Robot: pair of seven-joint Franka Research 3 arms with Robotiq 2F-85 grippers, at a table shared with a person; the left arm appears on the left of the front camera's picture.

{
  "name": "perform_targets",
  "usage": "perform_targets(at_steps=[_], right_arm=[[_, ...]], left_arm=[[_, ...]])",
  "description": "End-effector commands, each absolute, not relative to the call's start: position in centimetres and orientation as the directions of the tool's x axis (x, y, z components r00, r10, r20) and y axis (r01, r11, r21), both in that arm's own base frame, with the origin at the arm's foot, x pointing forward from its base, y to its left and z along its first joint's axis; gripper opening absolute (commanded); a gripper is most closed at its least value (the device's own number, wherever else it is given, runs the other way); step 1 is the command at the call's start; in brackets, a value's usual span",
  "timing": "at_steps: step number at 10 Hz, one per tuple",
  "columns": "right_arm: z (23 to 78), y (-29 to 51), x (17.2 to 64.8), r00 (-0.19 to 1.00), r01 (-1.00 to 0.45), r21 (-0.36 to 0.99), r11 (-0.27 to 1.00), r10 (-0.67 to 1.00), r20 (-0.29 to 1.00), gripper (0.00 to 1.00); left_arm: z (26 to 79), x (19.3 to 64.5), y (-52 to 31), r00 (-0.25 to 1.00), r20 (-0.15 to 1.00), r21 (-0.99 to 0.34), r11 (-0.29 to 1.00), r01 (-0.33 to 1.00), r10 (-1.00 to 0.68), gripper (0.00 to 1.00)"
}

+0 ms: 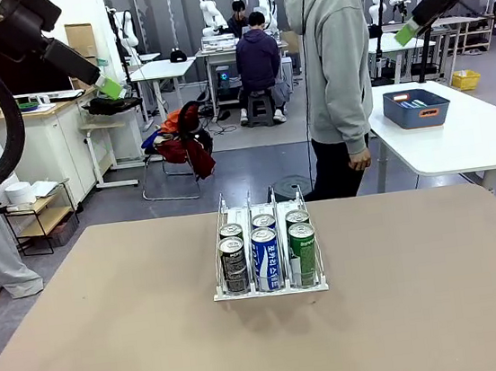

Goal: Fill the beverage cans into the dispenser.
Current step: Pick up the Pepsi coke handed by the human.

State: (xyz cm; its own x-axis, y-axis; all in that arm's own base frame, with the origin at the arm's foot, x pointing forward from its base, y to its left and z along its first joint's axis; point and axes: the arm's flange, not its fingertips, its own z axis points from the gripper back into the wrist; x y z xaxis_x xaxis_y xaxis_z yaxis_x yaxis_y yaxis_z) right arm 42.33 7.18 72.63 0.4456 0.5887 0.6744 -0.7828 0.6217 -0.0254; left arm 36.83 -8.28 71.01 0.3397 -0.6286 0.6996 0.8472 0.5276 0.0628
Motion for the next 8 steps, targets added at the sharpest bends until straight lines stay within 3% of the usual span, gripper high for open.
perform_targets(at_steps=[1, 8], right_arm=[[73.5, 6.6, 40.5, 0.451, -0.761, -0.055, 0.647, 0.587, 0.672, 1.00], [74.8, 6.3, 40.1, 0.415, -0.775, -0.072, 0.628, 0.591, 0.692, 1.00]], left_arm=[[71.7, 36.3, -8.4, 0.311, 0.741, 0.070, 0.529, 0.846, -0.596, 1.00], [72.4, 36.1, -8.2, 0.315, 0.729, 0.084, 0.536, 0.840, -0.608, 1.00]])
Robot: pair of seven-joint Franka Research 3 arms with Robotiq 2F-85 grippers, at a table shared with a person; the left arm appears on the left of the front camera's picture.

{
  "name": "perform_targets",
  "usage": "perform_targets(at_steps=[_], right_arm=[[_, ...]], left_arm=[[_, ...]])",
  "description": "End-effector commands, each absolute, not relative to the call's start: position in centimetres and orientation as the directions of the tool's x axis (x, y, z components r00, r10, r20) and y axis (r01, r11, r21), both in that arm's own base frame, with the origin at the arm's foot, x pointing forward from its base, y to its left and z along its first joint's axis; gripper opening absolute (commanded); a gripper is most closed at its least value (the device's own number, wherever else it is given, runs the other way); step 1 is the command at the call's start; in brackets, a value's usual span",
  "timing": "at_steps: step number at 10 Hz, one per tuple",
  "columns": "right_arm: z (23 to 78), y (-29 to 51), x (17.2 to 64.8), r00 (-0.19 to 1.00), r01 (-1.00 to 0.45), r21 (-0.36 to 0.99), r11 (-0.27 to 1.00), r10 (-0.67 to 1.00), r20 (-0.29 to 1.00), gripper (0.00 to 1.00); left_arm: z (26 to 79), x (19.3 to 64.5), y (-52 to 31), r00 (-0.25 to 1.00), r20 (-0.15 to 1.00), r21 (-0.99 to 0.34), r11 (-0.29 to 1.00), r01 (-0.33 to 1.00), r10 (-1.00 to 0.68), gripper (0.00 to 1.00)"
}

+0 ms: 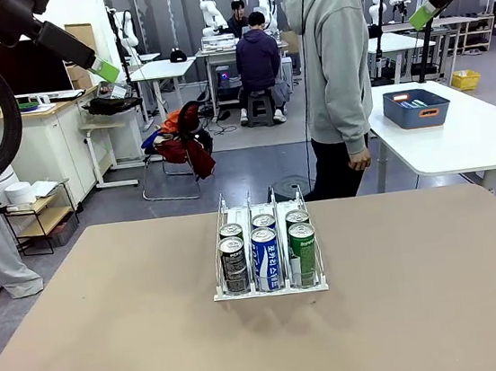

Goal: Fill the beverage cans into the dispenser.
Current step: Pick up the Pepsi coke handed by the human.

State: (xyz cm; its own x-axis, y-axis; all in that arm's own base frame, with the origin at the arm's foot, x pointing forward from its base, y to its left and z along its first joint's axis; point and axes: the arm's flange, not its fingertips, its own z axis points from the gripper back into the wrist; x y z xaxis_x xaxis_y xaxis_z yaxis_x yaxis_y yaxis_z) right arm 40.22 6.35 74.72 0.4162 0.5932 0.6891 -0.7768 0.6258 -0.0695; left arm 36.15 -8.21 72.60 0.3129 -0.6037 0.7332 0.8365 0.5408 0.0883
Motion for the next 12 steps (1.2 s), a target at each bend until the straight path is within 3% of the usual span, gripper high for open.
perform_targets(at_steps=[1, 12], right_arm=[[74.8, 6.3, 40.1, 0.415, -0.775, -0.072, 0.628, 0.591, 0.692, 1.00], [74.5, 6.1, 40.4, 0.413, -0.765, -0.084, 0.639, 0.586, 0.697, 1.00]], left_arm=[[72.4, 36.1, -8.2, 0.315, 0.729, 0.084, 0.536, 0.840, -0.608, 1.00], [76.5, 37.0, -9.9, 0.298, 0.744, 0.071, 0.514, 0.855, -0.598, 1.00]])
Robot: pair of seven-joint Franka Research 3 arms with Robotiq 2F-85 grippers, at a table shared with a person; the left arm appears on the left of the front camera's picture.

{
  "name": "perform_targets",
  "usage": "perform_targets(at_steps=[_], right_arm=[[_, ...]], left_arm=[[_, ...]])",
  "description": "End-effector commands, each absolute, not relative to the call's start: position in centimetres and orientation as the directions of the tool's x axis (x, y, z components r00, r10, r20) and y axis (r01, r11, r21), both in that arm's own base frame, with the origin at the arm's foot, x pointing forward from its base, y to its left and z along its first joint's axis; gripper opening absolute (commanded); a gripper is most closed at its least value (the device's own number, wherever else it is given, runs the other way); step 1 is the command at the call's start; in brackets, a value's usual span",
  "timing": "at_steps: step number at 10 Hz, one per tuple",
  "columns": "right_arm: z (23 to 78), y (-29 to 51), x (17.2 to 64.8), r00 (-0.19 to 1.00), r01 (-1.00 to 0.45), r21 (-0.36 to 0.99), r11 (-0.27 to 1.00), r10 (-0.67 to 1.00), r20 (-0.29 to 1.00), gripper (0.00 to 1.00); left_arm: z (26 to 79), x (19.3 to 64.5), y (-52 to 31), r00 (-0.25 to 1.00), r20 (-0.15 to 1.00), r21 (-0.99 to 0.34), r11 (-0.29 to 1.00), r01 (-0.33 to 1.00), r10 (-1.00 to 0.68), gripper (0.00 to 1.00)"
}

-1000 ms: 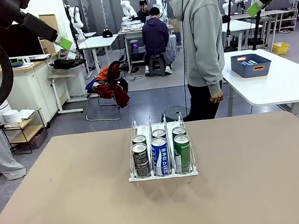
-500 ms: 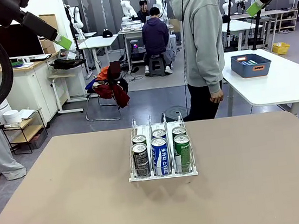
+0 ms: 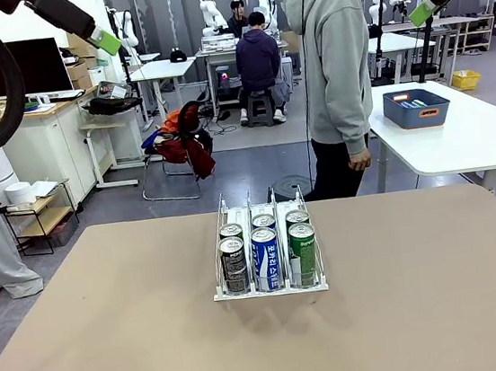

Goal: Fill the beverage cans into the dispenser.
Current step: Pick up the Pepsi coke handed by the human.

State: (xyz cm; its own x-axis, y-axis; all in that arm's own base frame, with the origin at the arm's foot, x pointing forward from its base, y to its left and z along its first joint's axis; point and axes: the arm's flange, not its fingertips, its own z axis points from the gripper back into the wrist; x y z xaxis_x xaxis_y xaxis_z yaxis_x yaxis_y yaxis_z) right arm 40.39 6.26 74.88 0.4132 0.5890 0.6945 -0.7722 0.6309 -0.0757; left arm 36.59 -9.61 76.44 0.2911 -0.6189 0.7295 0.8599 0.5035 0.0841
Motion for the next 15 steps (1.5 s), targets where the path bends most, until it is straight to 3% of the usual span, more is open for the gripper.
perform_targets(at_steps=[1, 14, 15], right_arm=[[74.53, 6.09, 40.55, 0.412, -0.760, -0.087, 0.644, 0.581, 0.702, 1.00], [75.21, 5.99, 40.57, 0.404, -0.759, -0.092, 0.644, 0.577, 0.709, 1.00], [75.21, 5.99, 40.57, 0.404, -0.759, -0.092, 0.644, 0.577, 0.709, 1.00]], left_arm=[[76.53, 37.22, -10.03, 0.288, 0.755, 0.110, 0.546, 0.831, -0.590, 1.00], [76.96, 37.13, -10.23, 0.266, 0.749, 0.123, 0.522, 0.844, -0.607, 1.00], [76.82, 36.94, -10.51, 0.247, 0.731, 0.115, 0.471, 0.875, -0.636, 1.00]])
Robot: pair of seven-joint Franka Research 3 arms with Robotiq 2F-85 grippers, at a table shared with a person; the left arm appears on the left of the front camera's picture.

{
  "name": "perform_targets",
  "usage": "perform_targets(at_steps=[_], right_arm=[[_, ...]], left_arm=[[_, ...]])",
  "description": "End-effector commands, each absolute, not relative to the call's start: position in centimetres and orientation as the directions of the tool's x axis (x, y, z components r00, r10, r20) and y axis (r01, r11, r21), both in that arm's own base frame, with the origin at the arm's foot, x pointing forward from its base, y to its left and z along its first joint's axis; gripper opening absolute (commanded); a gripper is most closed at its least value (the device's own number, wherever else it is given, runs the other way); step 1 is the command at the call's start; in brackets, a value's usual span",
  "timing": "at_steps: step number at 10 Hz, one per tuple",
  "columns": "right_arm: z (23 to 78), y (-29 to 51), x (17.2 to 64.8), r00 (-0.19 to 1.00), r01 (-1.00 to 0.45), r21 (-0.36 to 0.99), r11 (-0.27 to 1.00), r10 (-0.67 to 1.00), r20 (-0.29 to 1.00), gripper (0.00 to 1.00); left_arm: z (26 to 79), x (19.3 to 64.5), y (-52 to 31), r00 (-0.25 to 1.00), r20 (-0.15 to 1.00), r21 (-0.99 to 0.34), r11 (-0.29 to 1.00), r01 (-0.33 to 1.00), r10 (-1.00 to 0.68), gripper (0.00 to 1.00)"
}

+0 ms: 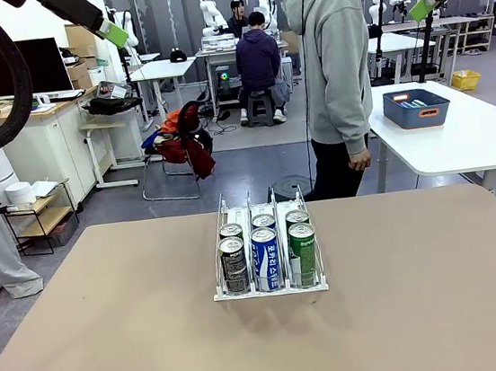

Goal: Fill the beverage cans into the dispenser.
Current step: Pick up the Pepsi coke handed by the human.

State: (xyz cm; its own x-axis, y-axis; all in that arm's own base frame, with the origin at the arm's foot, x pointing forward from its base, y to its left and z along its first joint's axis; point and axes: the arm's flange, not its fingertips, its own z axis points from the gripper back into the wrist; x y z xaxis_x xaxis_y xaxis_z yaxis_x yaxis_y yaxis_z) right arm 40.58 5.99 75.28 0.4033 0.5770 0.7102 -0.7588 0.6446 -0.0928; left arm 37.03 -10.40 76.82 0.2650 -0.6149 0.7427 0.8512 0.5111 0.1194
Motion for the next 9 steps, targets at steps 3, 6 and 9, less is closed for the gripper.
perform_targets(at_steps=[3, 6, 9], right_arm=[[75.21, 5.99, 40.57, 0.404, -0.759, -0.092, 0.644, 0.577, 0.709, 1.00], [75.31, 6.09, 40.48, 0.397, -0.776, -0.078, 0.626, 0.581, 0.711, 1.00], [75.34, 6.30, 40.72, 0.398, -0.782, -0.064, 0.620, 0.576, 0.714, 1.00]], left_arm=[[77.27, 36.26, -10.84, 0.205, 0.732, 0.100, 0.399, 0.911, -0.650, 1.00], [77.26, 36.07, -10.53, 0.184, 0.737, 0.089, 0.363, 0.927, -0.650, 1.00], [77.18, 36.02, -11.26, 0.219, 0.721, 0.115, 0.425, 0.898, -0.657, 1.00]])
